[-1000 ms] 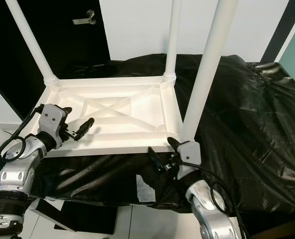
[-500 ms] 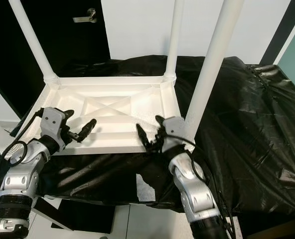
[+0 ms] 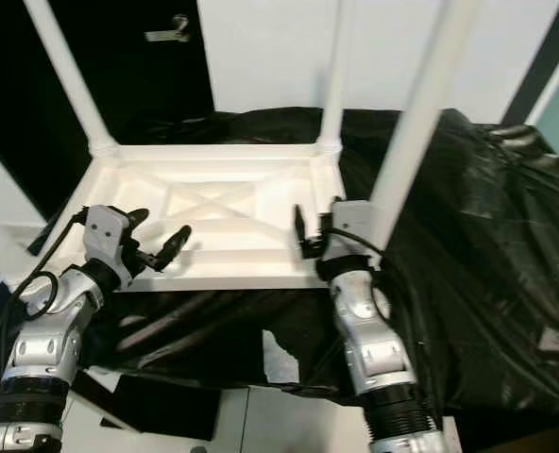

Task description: Building children table

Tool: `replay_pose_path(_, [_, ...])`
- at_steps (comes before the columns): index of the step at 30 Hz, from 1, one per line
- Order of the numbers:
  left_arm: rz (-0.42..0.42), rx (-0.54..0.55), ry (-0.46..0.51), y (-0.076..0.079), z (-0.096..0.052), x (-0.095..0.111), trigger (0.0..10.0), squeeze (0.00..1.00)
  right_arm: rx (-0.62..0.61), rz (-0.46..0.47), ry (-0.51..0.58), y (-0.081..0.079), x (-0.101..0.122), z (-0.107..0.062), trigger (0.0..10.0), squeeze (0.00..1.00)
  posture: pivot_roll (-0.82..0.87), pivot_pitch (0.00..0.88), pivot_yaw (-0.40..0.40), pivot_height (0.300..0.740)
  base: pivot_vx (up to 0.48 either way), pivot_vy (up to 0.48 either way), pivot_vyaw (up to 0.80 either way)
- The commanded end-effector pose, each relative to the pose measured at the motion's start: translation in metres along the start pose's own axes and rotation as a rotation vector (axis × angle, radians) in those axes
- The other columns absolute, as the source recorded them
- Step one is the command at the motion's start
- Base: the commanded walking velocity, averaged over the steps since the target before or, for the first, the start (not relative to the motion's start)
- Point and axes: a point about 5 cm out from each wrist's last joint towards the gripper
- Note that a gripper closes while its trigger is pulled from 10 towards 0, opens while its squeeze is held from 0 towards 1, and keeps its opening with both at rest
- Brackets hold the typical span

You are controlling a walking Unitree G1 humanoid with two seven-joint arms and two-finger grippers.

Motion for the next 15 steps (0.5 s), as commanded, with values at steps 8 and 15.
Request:
replay_pose_path(8, [-0.016,-0.053,-0.019,0.021,0.001,-0.001,10.0,0.00,-0.313,-0.115,0.005,0.088,0.001,-0.010,10.0,0.00,-0.03,0.000,0.015,0.740,0.000,0.000,0.00])
replay_pose_path(15, [-0.017,-0.126,-0.001,0.034,0.007,0.002,10.0,0.00,-0.424,-0.172,0.016,0.124,0.007,-0.020,10.0,0.00,-0.03,0.000,0.019,0.740,0.000,0.000,0.00])
Point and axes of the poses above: a point about 5 cm out from each wrist's last joint towards the gripper, its own z axis pointing out of the wrist towards the gripper, its own x axis along the axis of the wrist's last joint, y = z × x, and after that the axes turned 7 degrees about z, right-handed
